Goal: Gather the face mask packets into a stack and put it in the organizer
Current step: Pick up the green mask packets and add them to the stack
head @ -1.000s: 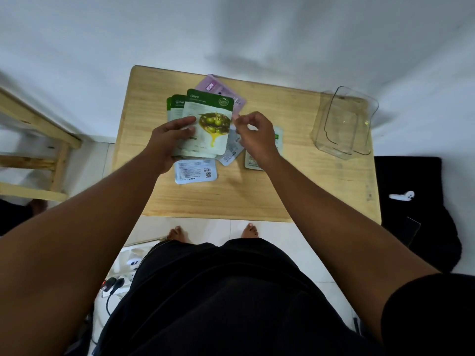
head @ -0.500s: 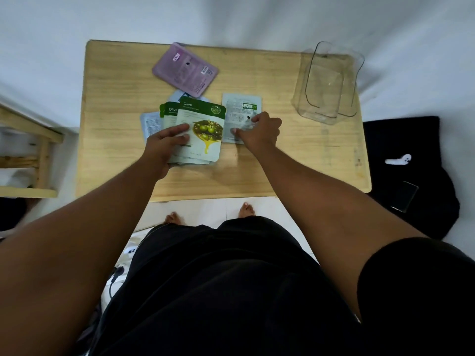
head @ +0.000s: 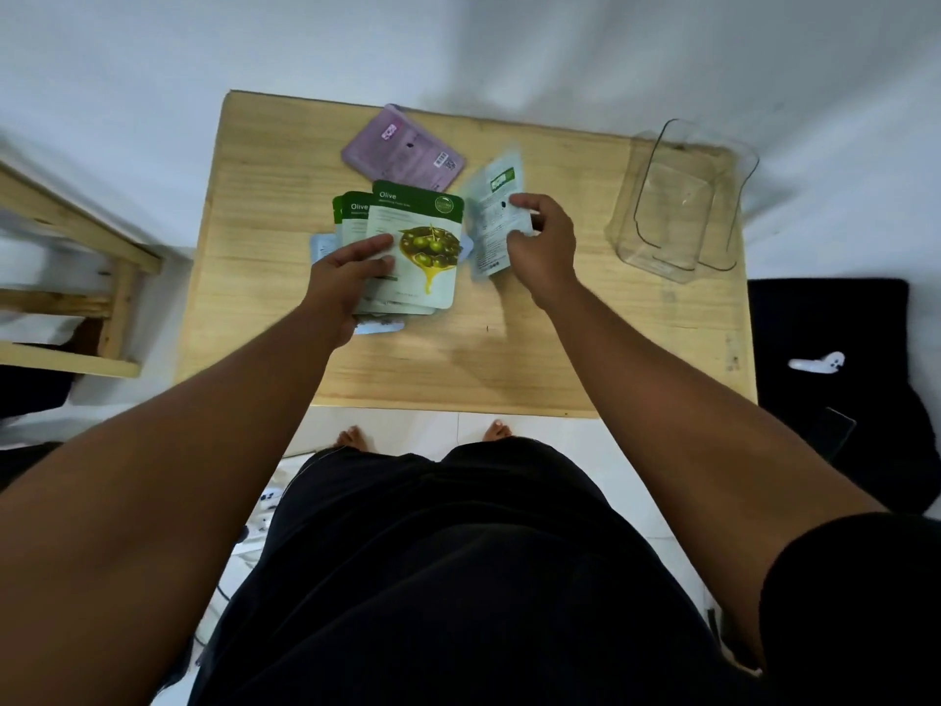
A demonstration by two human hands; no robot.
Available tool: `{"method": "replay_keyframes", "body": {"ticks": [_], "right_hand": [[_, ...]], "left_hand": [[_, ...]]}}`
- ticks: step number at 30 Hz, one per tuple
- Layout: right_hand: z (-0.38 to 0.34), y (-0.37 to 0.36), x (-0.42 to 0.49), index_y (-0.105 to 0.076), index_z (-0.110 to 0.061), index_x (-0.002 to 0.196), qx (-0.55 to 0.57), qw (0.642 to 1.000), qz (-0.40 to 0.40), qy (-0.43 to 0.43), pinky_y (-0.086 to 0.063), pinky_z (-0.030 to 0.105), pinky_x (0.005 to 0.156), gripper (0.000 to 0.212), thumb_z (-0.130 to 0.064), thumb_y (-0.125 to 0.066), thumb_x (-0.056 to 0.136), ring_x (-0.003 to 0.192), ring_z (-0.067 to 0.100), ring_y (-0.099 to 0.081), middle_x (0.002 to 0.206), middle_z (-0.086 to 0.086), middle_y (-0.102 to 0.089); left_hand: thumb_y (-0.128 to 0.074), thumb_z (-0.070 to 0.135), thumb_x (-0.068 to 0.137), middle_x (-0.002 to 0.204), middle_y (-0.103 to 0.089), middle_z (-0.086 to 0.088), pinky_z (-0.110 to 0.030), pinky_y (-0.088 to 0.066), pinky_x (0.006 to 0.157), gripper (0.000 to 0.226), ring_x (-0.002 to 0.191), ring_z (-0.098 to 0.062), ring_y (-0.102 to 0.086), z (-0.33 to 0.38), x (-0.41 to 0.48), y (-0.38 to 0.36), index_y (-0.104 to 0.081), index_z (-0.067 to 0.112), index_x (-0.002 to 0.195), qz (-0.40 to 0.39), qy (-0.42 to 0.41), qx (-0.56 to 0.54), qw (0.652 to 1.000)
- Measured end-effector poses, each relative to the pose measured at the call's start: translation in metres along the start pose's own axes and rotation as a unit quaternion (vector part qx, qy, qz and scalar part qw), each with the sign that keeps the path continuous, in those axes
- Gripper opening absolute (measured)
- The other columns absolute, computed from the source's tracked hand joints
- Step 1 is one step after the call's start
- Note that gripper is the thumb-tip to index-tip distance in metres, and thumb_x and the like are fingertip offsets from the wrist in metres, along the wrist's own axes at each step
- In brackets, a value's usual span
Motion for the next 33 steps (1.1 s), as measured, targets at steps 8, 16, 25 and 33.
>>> {"method": "replay_keyframes", "body": {"ticks": [8, 16, 25, 33], "right_hand": [[-0.087, -0.036, -0.042, -0.052, -0.024, 0.129, -0.049, 0.968, -0.085, 0.229, -0.057, 0.019, 0.077, 0.053, 0.001, -0.061, 0.083, 0.088, 0.007, -0.068, 0.103, -0.001, -0.07], [-0.084, -0.079, -0.055, -0.05, -0.023, 0.142, -0.102, 0.946, -0.227, 0.21, -0.053, 0.009, 0.082, 0.064, -0.032, -0.076, 0.084, 0.096, 0.006, -0.064, 0.126, 0.0, -0.066], [-0.06, -0.054, -0.01, -0.067, -0.028, 0.103, 0.043, 0.988, -0.141, 0.033, -0.055, 0.042, 0.096, 0.027, -0.018, -0.077, 0.08, 0.115, 0.017, -0.061, 0.128, -0.002, -0.063], [-0.041, -0.09, -0.018, -0.067, -0.01, 0.117, 0.082, 0.972, -0.22, -0.013, -0.061, 0.027, 0.079, 0.042, -0.002, -0.08, 0.078, 0.109, 0.021, -0.068, 0.124, 0.01, -0.068]], "left_hand": [[-0.074, 0.0, 0.082, 0.102, -0.075, -0.001, -0.039, -0.063, 0.069, 0.036, 0.096, -0.023, -0.071, 0.03, 0.009, -0.021, -0.075, 0.018, 0.114, -0.029, -0.028, -0.018, 0.999], [-0.068, -0.003, 0.084, 0.116, -0.074, -0.012, -0.037, -0.061, 0.071, 0.042, 0.097, -0.029, -0.073, 0.038, 0.011, -0.019, -0.071, 0.018, 0.121, -0.073, -0.026, -0.036, 0.996], [-0.071, -0.003, 0.078, 0.126, -0.07, -0.013, -0.045, -0.059, 0.076, 0.054, 0.109, -0.036, -0.069, 0.047, 0.01, -0.02, -0.069, 0.018, 0.127, -0.133, -0.037, -0.043, 0.99], [-0.041, 0.027, 0.106, 0.119, -0.069, -0.01, -0.03, -0.058, 0.054, 0.034, 0.087, -0.025, -0.073, 0.047, 0.005, -0.009, -0.053, 0.02, 0.137, -0.159, -0.038, -0.152, 0.975]]}}
Point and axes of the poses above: each hand's wrist, its own x-axis towards the middle knuckle, its own y-axis out of the back of the hand, z = x × y, the point moved 8 cm from there along x, towards the middle knuckle
